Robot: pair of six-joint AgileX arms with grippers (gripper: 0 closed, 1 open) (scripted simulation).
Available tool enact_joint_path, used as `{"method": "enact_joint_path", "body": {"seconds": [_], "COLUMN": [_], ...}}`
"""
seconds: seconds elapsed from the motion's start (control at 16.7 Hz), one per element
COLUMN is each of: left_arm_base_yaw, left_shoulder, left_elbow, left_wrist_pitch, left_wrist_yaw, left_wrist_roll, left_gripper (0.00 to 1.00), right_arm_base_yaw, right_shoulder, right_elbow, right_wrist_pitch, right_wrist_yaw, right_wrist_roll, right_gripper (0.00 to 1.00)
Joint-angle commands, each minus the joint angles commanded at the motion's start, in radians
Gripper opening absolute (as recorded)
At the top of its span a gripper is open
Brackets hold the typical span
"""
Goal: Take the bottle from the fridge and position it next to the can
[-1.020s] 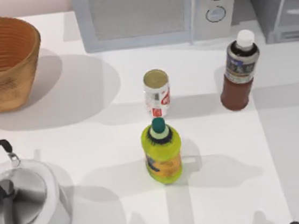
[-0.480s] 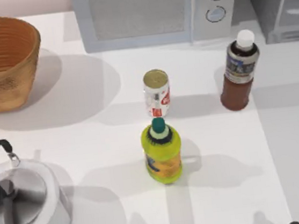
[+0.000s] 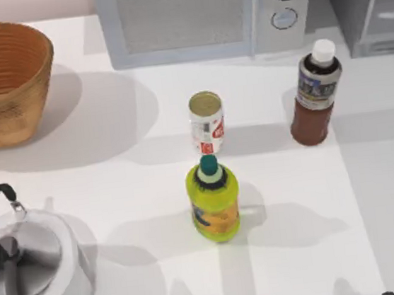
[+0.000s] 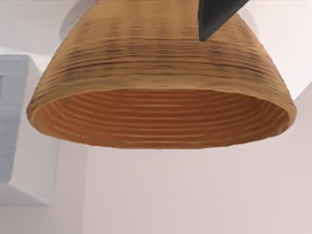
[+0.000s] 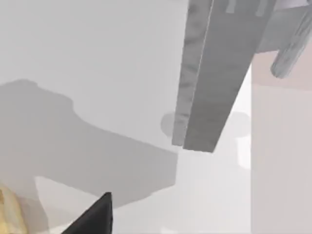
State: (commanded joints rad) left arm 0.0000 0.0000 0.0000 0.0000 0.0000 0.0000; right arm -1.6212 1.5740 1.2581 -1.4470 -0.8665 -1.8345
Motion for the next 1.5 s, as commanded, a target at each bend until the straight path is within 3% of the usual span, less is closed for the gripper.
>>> {"method": "enact_joint_path", "body": {"seconds": [0.3, 0.84, 1.14, 1.5], "left_arm_base_yaw": [0.0, 0.0, 0.0, 0.0], "left_shoulder": [0.0, 0.0, 0.0, 0.0], "left_elbow": [0.0, 0.0, 0.0, 0.0], "left_wrist_pitch": [0.0, 0.0, 0.0, 0.0], "left_wrist_yaw": [0.0, 0.0, 0.0, 0.0], "left_wrist_roll": [0.0, 0.0, 0.0, 0.0], "left_gripper": [1.0, 1.0, 1.0, 1.0], "right_arm_base_yaw": [-0.178, -0.163, 0.006, 0.327], "right_shoulder": [0.22, 0.239, 0.251, 0.26], "right_elbow": [0.063, 0.065, 0.058, 0.049], "right_wrist_pitch": [-0.018, 0.012, 0.236, 0.674], "right_wrist_yaw": [-0.078, -0.081, -0.047, 0.029], "right_wrist_roll": [-0.178, -0.157, 0.107, 0.671], "right_gripper": [1.0, 1.0, 1.0, 1.0]}}
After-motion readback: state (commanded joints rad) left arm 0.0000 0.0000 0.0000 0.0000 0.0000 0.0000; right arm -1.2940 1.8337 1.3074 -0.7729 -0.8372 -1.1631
